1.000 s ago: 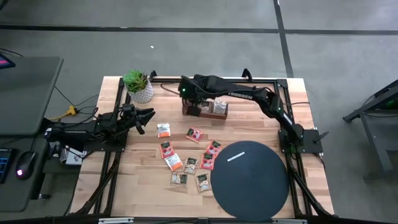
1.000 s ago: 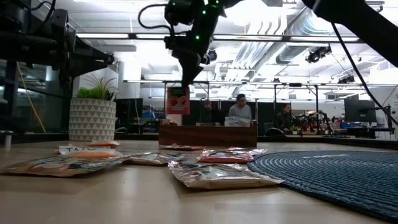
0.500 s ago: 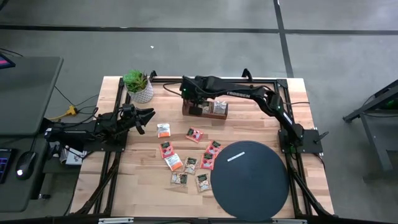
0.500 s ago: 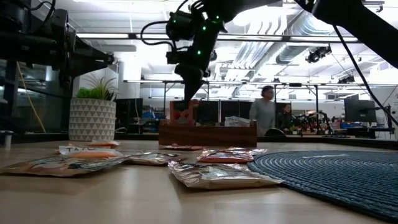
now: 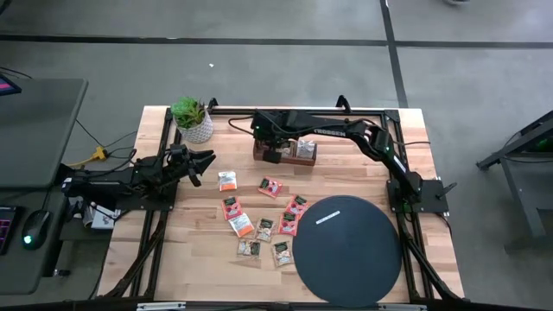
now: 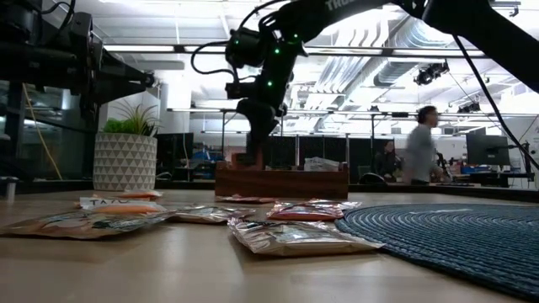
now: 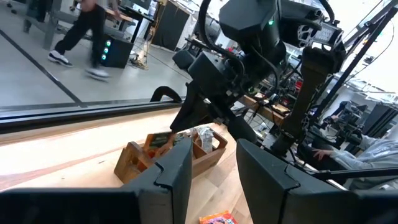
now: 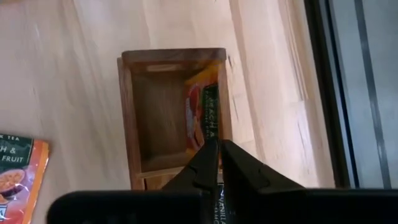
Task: Pick & Place Tea
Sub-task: Put the red orange tea sachet into the left section of the wooden organizer
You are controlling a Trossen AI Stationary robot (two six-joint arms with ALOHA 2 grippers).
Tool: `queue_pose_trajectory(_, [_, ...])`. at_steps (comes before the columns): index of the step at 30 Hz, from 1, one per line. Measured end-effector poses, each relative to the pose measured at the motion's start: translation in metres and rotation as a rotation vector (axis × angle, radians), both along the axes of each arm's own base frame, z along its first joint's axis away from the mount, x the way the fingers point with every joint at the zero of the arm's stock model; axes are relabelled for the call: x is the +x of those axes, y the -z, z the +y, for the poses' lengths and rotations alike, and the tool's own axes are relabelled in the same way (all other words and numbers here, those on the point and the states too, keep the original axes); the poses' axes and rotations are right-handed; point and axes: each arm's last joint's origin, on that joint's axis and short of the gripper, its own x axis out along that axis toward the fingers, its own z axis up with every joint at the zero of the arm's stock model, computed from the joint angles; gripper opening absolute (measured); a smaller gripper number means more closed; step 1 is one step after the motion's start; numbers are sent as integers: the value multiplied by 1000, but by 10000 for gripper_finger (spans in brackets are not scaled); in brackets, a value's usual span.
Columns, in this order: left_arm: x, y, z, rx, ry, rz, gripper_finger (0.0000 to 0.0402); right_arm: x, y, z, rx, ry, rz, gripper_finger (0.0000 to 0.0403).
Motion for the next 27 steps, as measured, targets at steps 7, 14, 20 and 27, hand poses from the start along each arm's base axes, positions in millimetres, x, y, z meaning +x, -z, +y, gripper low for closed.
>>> queue_pose_trajectory(7, [0, 0, 0, 0, 0, 0, 123, 0, 0, 0, -1, 1, -6, 109])
queue_pose_trajectory(14, [0, 0, 0, 0, 0, 0, 123, -3, -25, 17, 5, -158, -36, 185])
queue_pose_trajectory(20, [0, 0, 0, 0, 0, 0, 123, -2, -29, 56, 192, -542, -37, 197])
queue_pose_trajectory(27, [0, 0, 0, 0, 0, 0, 123, 5, -21, 76, 145, -726, -18, 188])
